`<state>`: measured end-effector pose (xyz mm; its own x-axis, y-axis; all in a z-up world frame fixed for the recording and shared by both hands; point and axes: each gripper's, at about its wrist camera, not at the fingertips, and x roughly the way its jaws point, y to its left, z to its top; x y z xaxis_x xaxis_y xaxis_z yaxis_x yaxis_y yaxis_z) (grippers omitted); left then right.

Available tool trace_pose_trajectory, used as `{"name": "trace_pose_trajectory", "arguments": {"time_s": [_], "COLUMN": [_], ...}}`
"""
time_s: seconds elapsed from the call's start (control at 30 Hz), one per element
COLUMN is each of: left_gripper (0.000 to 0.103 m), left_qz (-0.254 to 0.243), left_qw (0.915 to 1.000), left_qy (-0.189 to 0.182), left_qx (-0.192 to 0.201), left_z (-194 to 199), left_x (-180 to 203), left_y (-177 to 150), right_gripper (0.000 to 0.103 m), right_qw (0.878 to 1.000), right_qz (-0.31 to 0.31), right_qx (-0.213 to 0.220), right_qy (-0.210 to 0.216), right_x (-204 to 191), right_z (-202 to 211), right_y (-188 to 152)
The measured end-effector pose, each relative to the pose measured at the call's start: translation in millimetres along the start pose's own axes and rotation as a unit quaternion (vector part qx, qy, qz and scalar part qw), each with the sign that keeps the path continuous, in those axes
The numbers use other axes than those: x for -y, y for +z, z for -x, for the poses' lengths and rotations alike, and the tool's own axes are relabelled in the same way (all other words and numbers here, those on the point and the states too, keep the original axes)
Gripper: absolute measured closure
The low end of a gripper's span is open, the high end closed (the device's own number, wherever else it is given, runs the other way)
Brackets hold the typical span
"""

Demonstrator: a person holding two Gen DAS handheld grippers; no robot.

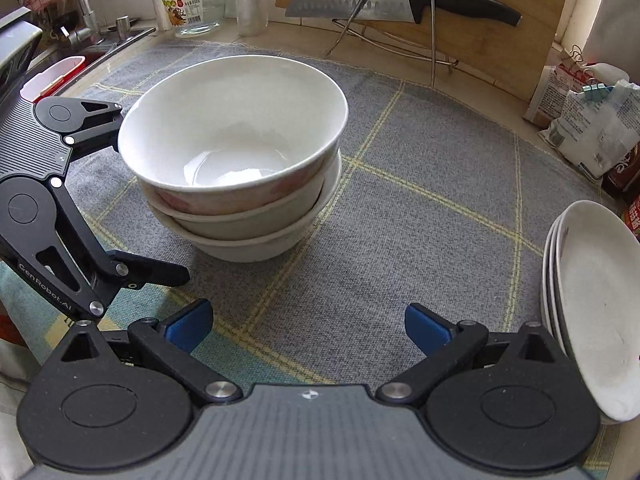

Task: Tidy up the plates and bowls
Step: 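Grip the three-bowl stack from opposite sides with both grippers, then lift the bowl stack with both grippers and carry it toward the plate stack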

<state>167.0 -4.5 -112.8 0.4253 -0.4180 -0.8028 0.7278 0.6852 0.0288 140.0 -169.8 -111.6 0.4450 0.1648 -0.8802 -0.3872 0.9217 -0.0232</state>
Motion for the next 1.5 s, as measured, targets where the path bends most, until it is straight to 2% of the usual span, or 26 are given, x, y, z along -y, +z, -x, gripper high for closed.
{"name": "trace_pose_trajectory", "arguments": {"time_s": [0.13,0.37,0.6,0.73,0.87,1.13,1.3,1.5], "left_gripper": [0.0,0.0,0.0,0.0,0.0,0.001,0.003,0.006], "left_qz": [-0.001,0.005,0.011,0.004,-0.019,-0.075,-0.12,-0.161], "left_qw": [1.0,1.0,0.9998,1.0,0.9995,0.9948,0.9852,0.9712], "left_qy": [0.001,0.006,0.011,0.005,-0.014,-0.061,-0.112,-0.166], "left_qx": [0.002,-0.003,-0.009,0.003,0.023,0.031,0.051,0.056], "left_z": [-1.7,-1.7,-4.0,-5.1,-6.3,-10.4,-10.6,-14.2], "left_x": [-0.5,0.6,1.4,-0.2,-5.0,-15.0,-29.3,-40.2], "left_y": [0.2,0.9,4.1,2.6,0.5,5.9,11.8,14.3], "right_gripper": [0.0,0.0,0.0,0.0,0.0,0.0,0.0,0.0], "right_qw": [0.999,0.992,0.988,0.987,0.986,0.987,0.98,0.976], "right_qz": [0.044,0.101,0.115,0.117,0.114,0.122,0.169,0.189], "right_qx": [0.0,0.028,0.061,0.077,0.084,0.071,0.066,0.06], "right_qy": [0.017,0.069,0.083,0.085,0.086,0.075,0.077,0.093], "right_x": [3.4,14.8,21.8,21.8,22.5,16.8,6.1,1.3], "right_z": [-12.3,-22.7,-22.8,-21.4,-21.0,-21.9,-18.0,-18.7], "right_y": [3.5,12.4,5.4,2.1,0.3,7.2,17.1,29.1]}}
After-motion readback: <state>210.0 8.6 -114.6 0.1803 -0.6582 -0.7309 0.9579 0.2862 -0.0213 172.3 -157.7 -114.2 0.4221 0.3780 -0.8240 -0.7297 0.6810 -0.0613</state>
